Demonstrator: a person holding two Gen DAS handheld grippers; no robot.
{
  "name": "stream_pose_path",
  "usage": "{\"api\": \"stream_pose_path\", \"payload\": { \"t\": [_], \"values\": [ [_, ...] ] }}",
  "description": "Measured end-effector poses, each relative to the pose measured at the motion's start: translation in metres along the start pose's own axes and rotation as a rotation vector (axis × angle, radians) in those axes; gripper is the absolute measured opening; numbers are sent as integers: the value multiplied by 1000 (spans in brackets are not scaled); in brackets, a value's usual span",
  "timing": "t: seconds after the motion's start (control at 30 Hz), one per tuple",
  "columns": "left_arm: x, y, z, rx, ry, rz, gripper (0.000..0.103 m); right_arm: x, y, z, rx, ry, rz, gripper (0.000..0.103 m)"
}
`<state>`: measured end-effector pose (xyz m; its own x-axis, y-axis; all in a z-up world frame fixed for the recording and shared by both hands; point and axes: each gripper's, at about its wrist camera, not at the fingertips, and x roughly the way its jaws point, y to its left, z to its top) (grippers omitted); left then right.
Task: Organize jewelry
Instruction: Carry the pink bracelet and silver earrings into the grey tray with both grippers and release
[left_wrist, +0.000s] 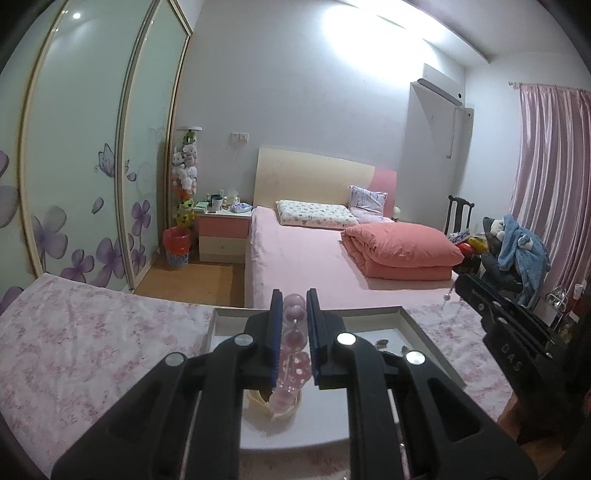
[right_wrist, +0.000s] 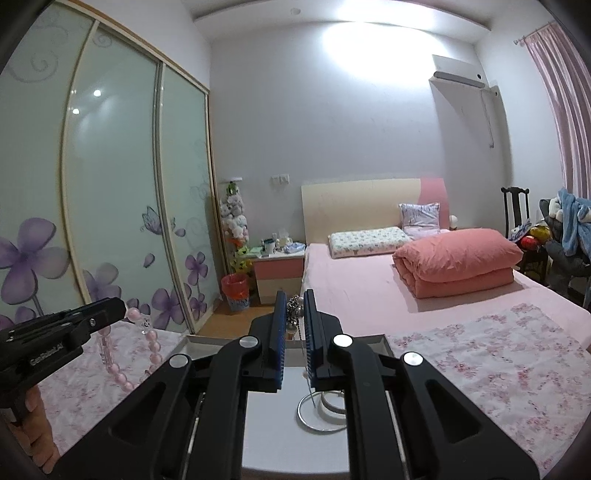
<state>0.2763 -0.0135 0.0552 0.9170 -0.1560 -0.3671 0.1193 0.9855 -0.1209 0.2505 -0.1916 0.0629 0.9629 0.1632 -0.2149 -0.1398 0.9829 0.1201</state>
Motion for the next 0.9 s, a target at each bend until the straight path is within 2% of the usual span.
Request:
{"api": "stream_pose_path", "payload": {
  "t": [0.4, 0.77, 0.8, 0.9],
  "values": [
    [60, 8, -17, 2, 75, 4, 13, 56, -5, -25, 24, 143, -32, 10],
    [76, 9, -24, -2, 96, 1, 14, 71, -8, -32, 49, 210, -34, 11],
    [76, 9, -25, -6, 96, -3, 14, 72, -8, -32, 51, 213, -30, 15],
    [74, 10, -24, -15, 90, -6, 15, 71, -8, -31, 55, 204, -34, 38]
  ]
}}
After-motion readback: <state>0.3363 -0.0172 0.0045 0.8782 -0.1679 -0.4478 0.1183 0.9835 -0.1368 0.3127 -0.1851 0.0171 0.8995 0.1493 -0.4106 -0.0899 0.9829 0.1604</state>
